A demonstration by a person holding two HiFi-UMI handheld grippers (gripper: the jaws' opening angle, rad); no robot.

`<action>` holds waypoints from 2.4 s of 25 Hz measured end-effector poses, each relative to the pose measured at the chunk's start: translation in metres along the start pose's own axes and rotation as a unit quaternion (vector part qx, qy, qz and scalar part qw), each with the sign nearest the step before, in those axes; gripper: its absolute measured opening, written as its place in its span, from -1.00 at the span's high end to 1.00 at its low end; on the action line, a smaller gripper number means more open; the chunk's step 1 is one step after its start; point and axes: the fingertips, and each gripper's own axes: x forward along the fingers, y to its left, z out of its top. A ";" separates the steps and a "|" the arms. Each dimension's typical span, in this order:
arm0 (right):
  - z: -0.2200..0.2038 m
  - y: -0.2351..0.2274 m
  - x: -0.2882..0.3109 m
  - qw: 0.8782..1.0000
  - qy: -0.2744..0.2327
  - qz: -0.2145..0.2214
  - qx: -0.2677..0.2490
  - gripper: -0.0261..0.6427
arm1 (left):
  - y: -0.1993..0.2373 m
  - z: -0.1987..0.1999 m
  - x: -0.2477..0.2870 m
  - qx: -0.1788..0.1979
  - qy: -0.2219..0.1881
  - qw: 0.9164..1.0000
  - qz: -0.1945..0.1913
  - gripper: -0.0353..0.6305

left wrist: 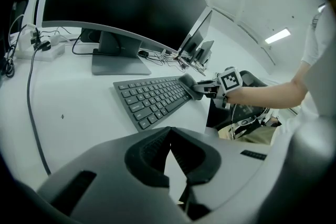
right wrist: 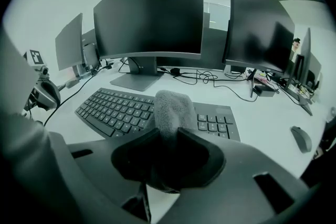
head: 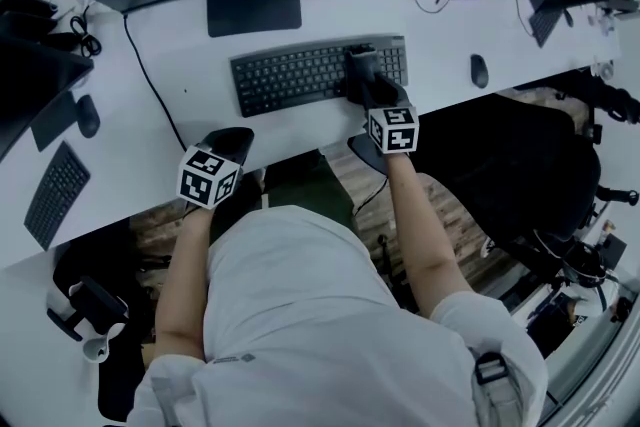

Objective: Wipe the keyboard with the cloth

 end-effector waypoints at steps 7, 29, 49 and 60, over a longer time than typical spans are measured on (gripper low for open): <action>-0.021 0.010 -0.013 1.000 0.001 -0.017 0.019 0.58 | 0.001 -0.007 -0.009 0.016 0.010 1.000 -0.010 0.89; 0.000 0.059 0.000 0.999 -0.022 -0.004 0.026 0.58 | 0.017 -0.017 -0.041 0.028 0.006 1.000 -0.003 0.89; 0.047 0.042 0.033 0.999 -0.013 0.052 0.000 0.56 | 0.018 -0.004 -0.037 -0.015 -0.018 0.999 0.043 0.89; 0.079 0.043 0.063 0.996 0.003 0.079 -0.028 0.56 | 0.018 0.001 -0.036 -0.050 -0.039 0.995 0.072 0.89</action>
